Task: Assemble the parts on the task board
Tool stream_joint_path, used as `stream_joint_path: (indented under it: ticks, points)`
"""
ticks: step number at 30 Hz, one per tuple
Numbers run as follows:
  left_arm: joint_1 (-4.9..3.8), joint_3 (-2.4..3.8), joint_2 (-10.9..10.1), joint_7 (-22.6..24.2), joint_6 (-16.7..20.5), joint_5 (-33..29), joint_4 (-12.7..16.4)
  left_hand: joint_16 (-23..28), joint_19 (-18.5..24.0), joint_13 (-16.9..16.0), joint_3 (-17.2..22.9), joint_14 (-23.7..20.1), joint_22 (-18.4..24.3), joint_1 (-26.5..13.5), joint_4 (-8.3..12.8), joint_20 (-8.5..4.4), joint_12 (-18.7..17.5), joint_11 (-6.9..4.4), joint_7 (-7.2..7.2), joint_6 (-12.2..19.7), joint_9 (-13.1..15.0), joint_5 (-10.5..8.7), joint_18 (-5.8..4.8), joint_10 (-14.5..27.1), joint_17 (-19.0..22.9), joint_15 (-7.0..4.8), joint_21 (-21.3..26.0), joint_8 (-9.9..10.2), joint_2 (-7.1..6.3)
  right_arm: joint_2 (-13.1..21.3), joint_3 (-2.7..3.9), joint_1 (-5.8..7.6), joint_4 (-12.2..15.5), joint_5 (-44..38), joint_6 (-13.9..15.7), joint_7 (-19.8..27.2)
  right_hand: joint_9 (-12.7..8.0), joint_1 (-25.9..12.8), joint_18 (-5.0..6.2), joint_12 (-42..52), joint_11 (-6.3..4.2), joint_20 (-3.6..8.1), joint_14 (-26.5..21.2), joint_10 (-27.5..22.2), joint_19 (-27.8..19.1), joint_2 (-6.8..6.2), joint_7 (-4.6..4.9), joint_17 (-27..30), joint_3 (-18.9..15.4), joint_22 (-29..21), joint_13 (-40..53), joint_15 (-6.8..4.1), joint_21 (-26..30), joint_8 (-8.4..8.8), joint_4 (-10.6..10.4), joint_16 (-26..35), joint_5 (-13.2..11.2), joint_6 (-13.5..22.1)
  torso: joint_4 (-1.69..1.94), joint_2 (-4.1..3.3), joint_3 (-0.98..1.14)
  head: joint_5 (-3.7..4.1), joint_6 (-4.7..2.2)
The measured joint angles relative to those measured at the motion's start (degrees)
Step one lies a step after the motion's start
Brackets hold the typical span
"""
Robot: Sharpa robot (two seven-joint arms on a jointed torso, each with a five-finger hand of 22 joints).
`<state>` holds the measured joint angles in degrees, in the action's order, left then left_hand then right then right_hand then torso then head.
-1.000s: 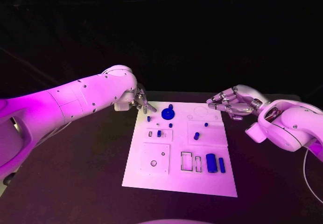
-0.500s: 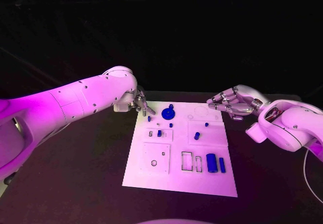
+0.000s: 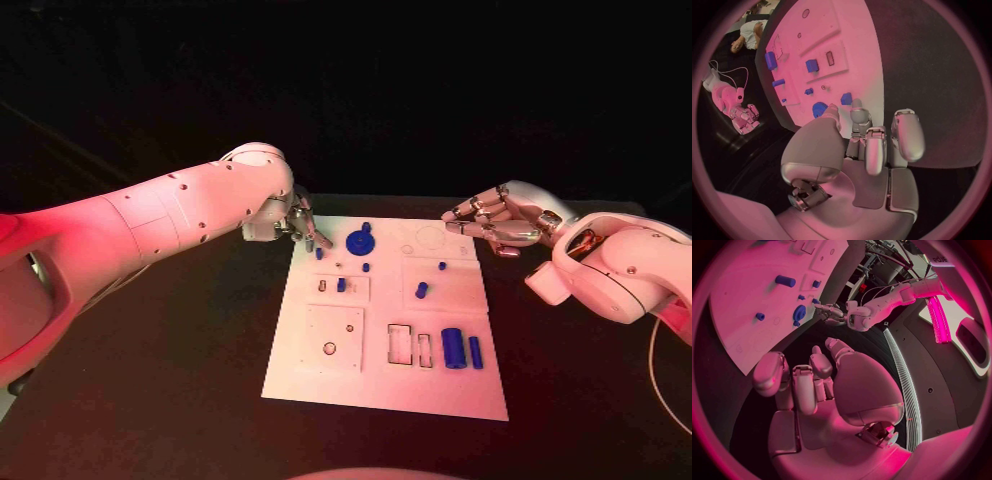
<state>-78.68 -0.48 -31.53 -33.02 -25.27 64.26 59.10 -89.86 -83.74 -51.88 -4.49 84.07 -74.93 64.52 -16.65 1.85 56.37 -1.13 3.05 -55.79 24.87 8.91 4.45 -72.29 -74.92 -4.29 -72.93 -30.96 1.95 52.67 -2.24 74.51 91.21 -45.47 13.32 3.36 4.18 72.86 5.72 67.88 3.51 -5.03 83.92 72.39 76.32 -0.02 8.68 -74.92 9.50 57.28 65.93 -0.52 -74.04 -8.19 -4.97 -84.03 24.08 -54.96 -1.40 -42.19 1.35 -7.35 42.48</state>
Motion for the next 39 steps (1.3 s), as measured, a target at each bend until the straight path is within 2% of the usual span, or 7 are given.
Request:
stream_joint_path:
  ticks: [7,9,22,26,39]
  points:
    - [0.01,0.0,0.06,0.32,-0.4,-0.63,-0.01,0.0,0.0,0.1,0.0,0.0,0.0,0.64,0.0,0.0,0.0,0.0,0.0,0.0,0.2,0.0,0.0,0.0,0.0,0.0,0.0,0.0,0.6,-0.08,0.0,-0.01,-0.01,-0.01,-0.04,0.03,0.0,0.0,0.0,0.0,0.0,0.0,0.0,0.0,0.0,0.0,0.0,0.0,0.0,0.0,0.0,0.0,0.0,0.0,0.0,0.0,0.0,0.0,-0.01,0.0,-0.01,-0.05,0.08]
    - [0.01,-0.01,0.1,0.37,-0.59,-0.92,-0.07,0.0,0.0,0.18,0.0,0.0,0.01,1.38,0.0,0.0,0.0,0.0,0.0,0.0,0.31,0.0,0.0,0.0,0.0,0.0,0.0,0.0,0.3,-0.08,0.0,-0.01,0.0,-0.01,-0.04,0.05,0.0,0.0,0.0,0.0,0.0,0.0,0.0,0.0,0.0,0.0,0.0,0.0,0.0,0.0,0.0,0.0,0.0,0.0,0.0,0.0,0.0,0.0,0.0,0.0,-0.01,-0.05,0.08]
    - [0.02,-0.06,0.58,0.5,-1.14,-2.16,-0.84,0.0,0.0,0.18,0.16,0.0,0.01,2.35,0.16,0.0,0.0,0.0,0.0,0.0,0.58,0.0,-0.01,0.0,0.01,0.0,0.0,-0.29,0.98,-0.06,0.0,-0.01,0.08,-0.02,-0.04,0.13,0.0,0.0,0.0,0.0,0.0,0.0,0.0,0.0,0.0,0.0,0.0,0.01,0.0,0.0,0.0,0.0,0.0,0.0,0.0,0.0,0.0,0.0,-0.01,-0.02,0.01,-0.13,0.07]
    - [0.06,-0.11,0.71,0.5,-1.15,-2.29,-0.99,0.0,0.0,0.29,1.0,0.0,0.01,4.04,0.59,0.0,0.0,0.0,0.0,0.0,0.88,0.0,0.0,0.0,0.01,0.0,0.0,-0.47,1.92,-0.06,0.0,-0.01,0.08,-0.02,-0.04,0.15,0.0,0.0,0.0,0.0,0.0,0.0,0.0,0.0,0.0,0.0,0.0,0.01,0.0,0.0,0.0,0.0,0.0,0.0,0.0,0.0,0.0,0.0,-0.02,-0.02,0.01,-0.14,0.1]
    - [0.14,-0.22,0.93,0.32,-1.39,-2.42,-1.32,0.0,0.0,0.5,2.55,0.0,0.02,6.94,1.42,0.0,0.0,0.0,-0.21,0.22,1.58,0.0,0.0,0.01,0.01,0.01,0.0,-1.02,2.11,-0.1,0.0,-0.02,0.08,-0.02,-0.08,0.18,0.0,0.0,0.0,0.0,0.0,0.0,0.0,0.0,0.0,0.0,0.0,0.02,0.19,0.01,0.0,0.0,0.0,0.0,-0.19,0.0,0.0,0.0,-0.01,-0.02,-0.02,-0.19,0.38]
